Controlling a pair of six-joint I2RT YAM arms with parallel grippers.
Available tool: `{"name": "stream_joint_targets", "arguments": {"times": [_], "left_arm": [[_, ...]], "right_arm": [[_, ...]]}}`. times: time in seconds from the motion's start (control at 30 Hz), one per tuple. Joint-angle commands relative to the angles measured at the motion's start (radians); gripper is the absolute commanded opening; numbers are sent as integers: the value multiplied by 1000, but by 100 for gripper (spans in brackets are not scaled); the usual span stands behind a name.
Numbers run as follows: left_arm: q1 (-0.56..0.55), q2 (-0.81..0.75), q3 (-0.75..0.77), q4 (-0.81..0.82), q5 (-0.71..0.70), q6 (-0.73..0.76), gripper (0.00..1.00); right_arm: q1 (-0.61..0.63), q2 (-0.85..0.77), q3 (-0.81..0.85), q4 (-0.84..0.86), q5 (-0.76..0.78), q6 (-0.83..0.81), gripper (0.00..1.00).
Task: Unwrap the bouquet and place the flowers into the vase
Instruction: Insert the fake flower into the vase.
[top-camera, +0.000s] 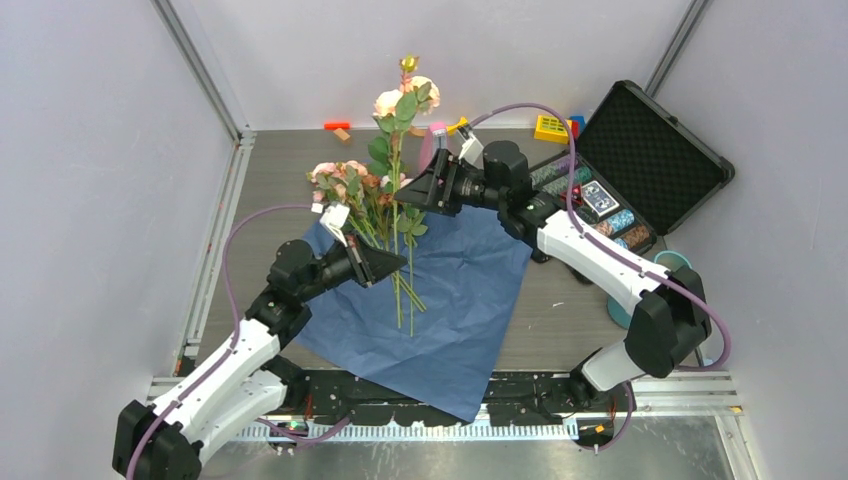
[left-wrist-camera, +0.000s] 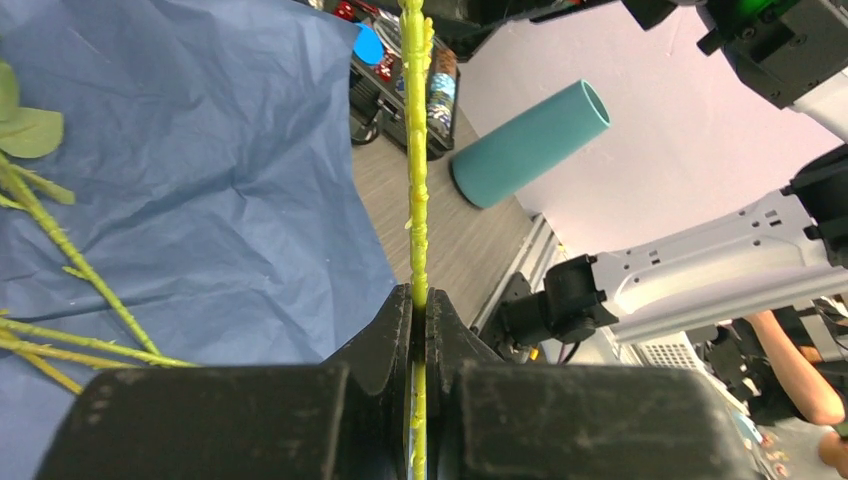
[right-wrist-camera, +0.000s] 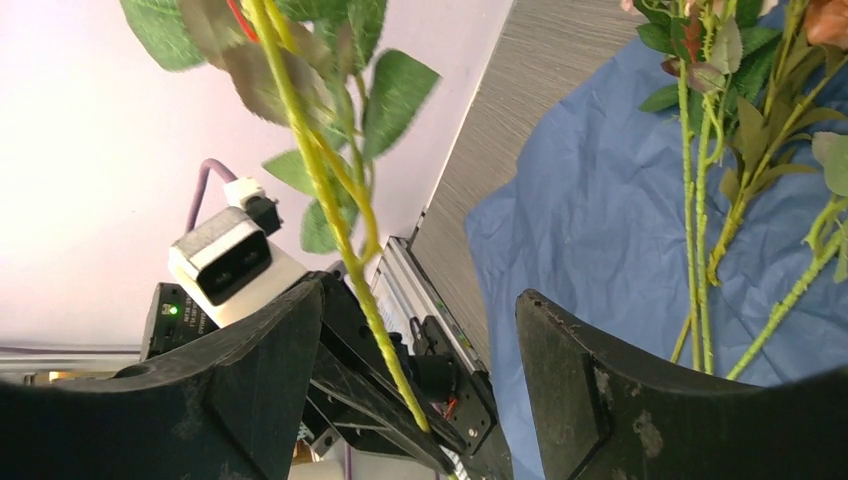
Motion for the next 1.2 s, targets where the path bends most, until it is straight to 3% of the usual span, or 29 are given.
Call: {"name": "stream_joint_targets", "arguments": {"times": [0.0, 0.2, 0.6, 0.67, 0.8, 0.87, 1.03, 1.1, 1.17], "left_arm": [[-17, 28, 13, 111, 81, -13, 0], [-23, 56, 25, 112, 108, -4, 0], [-28, 76, 34, 99, 132, 0, 0], [-28, 83, 43, 87, 135, 1, 0], [-28, 103, 87, -33, 98, 45, 0], [-28, 115, 124, -128, 67, 92, 12], [-24, 147, 235, -364, -7, 191, 75], [-16, 157, 284, -459, -57, 237, 88], [6, 180, 343, -557, -90, 290, 94]], "right_arm": [[17, 11, 78, 71, -1, 3, 75], [17, 47, 116, 77, 14, 10, 61], [18, 37, 126, 60, 57, -11, 6], [18, 30, 122, 59, 64, -20, 1], [18, 6, 118, 30, 80, -65, 0], [18, -15, 119, -13, 108, -111, 0], [17, -119, 133, -251, 299, -270, 0], [18, -164, 152, -356, 416, -371, 0], [18, -202, 178, -461, 565, -446, 0]]}}
